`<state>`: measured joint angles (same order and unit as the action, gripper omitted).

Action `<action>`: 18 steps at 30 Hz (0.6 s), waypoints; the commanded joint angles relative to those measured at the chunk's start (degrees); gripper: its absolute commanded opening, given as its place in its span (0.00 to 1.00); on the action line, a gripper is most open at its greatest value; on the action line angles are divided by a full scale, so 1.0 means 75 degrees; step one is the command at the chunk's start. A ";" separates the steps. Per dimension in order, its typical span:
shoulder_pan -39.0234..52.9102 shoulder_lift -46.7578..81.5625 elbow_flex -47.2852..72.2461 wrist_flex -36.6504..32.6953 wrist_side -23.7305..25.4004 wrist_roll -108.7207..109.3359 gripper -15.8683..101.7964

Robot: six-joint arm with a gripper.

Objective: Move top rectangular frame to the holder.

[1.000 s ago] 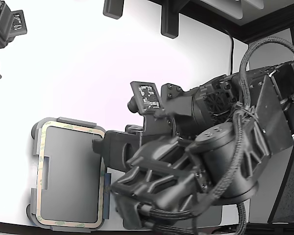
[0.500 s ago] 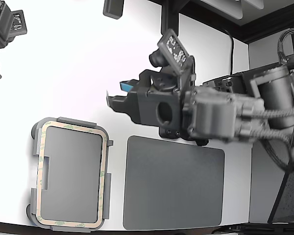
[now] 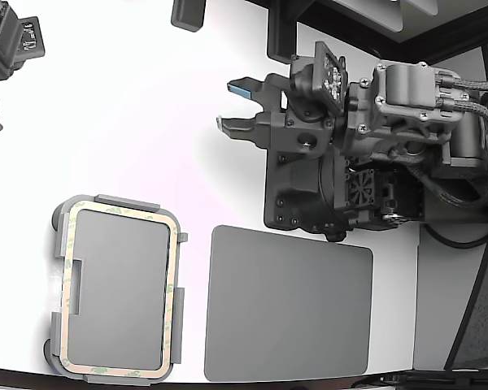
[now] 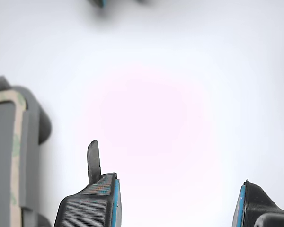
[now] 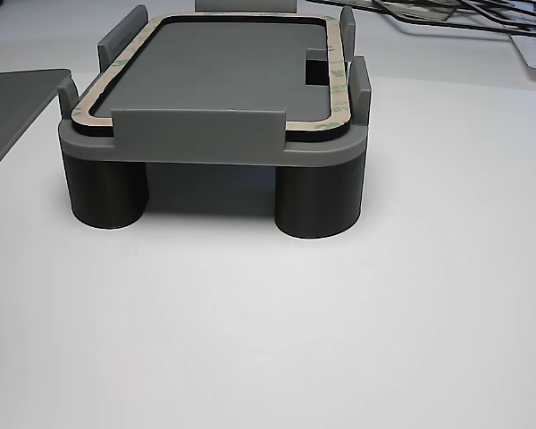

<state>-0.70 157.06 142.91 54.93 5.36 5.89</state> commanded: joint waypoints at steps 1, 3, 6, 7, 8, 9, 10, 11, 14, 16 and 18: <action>-0.0129 0.0879 0.0480 -0.0023 -0.0070 -0.0012 0.98; -0.0129 0.1230 0.0891 0.0000 -0.0152 -0.0047 0.98; -0.0129 0.1629 0.1102 0.0059 -0.0223 -0.0059 0.98; -0.0129 0.1641 0.1090 0.0105 -0.0164 -0.0035 0.98; -0.0117 0.1641 0.1102 0.0070 0.0035 0.0082 0.98; -0.0117 0.1629 0.1102 0.0070 0.0117 0.0152 0.98; -0.0117 0.1629 0.1102 0.0082 0.0270 0.0234 0.98; -0.0117 0.1629 0.1102 0.0082 0.0258 0.0223 0.98; -0.0117 0.1629 0.1102 0.0082 0.0246 0.0223 0.98; -0.0117 0.1629 0.1102 0.0082 0.0246 0.0223 0.98; -0.0117 0.1629 0.1102 0.0082 0.0246 0.0223 0.98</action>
<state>-0.70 168.05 152.40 55.90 7.21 7.56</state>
